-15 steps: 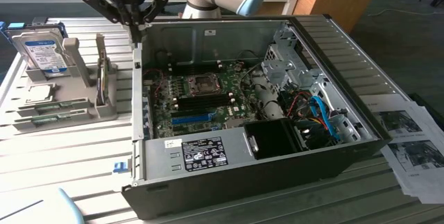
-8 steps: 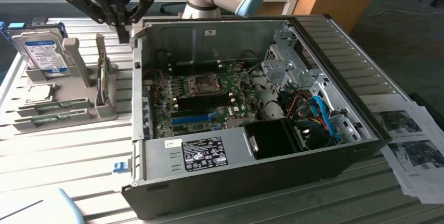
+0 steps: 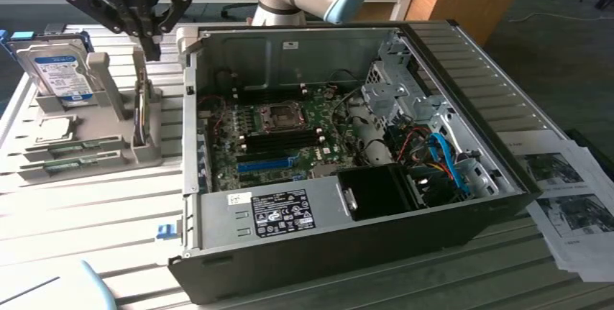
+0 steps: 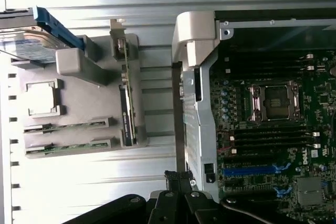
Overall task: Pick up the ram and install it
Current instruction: 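Reach for the ram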
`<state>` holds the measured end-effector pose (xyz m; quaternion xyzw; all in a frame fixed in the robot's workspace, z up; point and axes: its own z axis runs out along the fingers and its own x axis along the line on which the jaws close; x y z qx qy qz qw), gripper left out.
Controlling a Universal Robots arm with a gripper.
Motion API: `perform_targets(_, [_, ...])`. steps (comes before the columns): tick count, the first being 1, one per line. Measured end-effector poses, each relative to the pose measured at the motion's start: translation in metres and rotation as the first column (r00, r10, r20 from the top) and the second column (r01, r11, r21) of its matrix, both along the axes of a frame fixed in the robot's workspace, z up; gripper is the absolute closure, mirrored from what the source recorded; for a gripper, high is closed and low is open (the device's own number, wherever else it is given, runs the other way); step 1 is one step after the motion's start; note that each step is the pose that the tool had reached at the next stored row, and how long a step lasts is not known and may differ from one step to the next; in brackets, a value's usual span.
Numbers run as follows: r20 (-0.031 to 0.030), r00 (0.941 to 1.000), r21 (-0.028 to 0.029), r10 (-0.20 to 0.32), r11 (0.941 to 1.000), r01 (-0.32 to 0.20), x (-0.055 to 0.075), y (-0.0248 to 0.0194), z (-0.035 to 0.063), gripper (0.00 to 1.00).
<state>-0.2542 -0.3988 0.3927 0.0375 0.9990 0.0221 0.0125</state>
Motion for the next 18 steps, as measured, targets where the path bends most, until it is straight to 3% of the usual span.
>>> perform_targets(18, [0.0,1.0,0.0,0.0,1.0,0.0,-0.042,0.0,-0.0005,0.91])
